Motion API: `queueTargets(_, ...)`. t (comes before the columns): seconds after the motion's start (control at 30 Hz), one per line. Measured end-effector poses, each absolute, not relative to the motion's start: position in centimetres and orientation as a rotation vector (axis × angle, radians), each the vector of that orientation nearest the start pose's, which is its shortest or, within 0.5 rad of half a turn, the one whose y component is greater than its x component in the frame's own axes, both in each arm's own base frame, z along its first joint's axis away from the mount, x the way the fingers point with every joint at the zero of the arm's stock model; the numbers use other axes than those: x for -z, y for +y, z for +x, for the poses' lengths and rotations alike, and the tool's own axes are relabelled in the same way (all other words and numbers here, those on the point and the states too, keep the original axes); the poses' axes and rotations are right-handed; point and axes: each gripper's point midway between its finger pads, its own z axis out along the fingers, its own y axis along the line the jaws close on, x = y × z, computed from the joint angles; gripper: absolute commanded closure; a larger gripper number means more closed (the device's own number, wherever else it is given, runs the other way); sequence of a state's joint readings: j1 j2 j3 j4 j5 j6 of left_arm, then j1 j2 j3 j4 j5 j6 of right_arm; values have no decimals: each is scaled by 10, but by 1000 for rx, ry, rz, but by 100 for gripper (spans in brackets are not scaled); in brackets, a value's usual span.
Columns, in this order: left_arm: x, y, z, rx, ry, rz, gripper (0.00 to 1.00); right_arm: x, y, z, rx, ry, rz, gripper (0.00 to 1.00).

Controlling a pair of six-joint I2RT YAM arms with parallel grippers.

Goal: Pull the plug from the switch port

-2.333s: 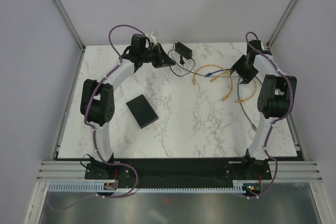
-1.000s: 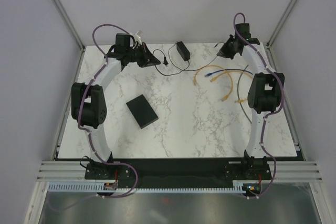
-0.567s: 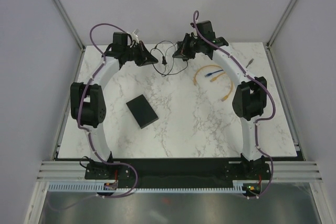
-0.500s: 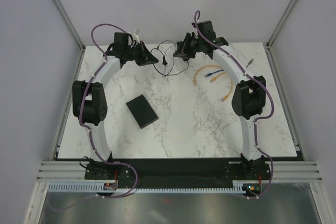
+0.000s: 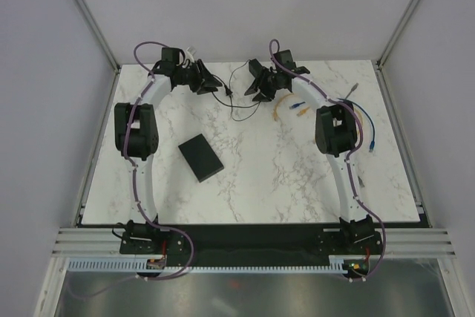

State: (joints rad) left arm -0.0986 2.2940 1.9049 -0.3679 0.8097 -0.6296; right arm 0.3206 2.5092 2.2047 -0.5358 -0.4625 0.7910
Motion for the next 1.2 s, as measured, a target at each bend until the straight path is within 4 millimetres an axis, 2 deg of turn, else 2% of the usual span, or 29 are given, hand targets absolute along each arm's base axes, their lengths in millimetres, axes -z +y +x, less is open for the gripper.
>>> queueTargets(0.03,-129,-194,534,1294,2376,-198,47,-68,290,542,-1025,2561,374,31)
queueTargets(0.07,-128,-191,534,1281,2381,-199,42,-67,290,540,-1018,2570,371,2)
queueTargets(0.23,-124,-157,526,1063,2448,-263,44,-65,278,531,-906,2617,323,2)
queueTargets(0.33,-139,-127,506,870,2452,-314,45,-73,268,520,-818,2639,292,2)
queueTargets(0.47,-174,-95,472,680,2397,-379,46,-107,255,504,-717,2623,219,2)
queueTargets(0.57,-178,-84,442,601,2396,-429,48,-138,247,495,-626,2582,145,2)
queueTargets(0.67,-161,-79,418,575,2440,-473,51,-158,242,485,-574,2564,75,2)
queueTargets(0.8,-111,-79,375,557,2580,-546,52,-161,245,473,-570,2580,-41,2)
queueTargets(0.87,-95,-78,353,547,2638,-576,53,-158,254,469,-592,2601,-93,2)
queueTargets(0.93,-90,-78,334,542,2665,-592,54,-157,271,467,-637,2603,-140,2)
queueTargets(1.03,-102,-77,317,548,2640,-589,57,-157,303,458,-716,2595,-225,16)
queueTargets(1.1,-112,-77,310,556,2612,-589,58,-150,326,438,-774,2621,-292,27)
queueTargets(1.13,-115,-78,306,563,2598,-597,65,-143,337,424,-795,2647,-332,35)
queueTargets(1.17,-115,-78,302,567,2594,-610,68,-133,345,410,-800,2676,-370,50)
queueTargets(1.2,-114,-78,295,570,2596,-625,74,-120,353,394,-800,2704,-414,58)
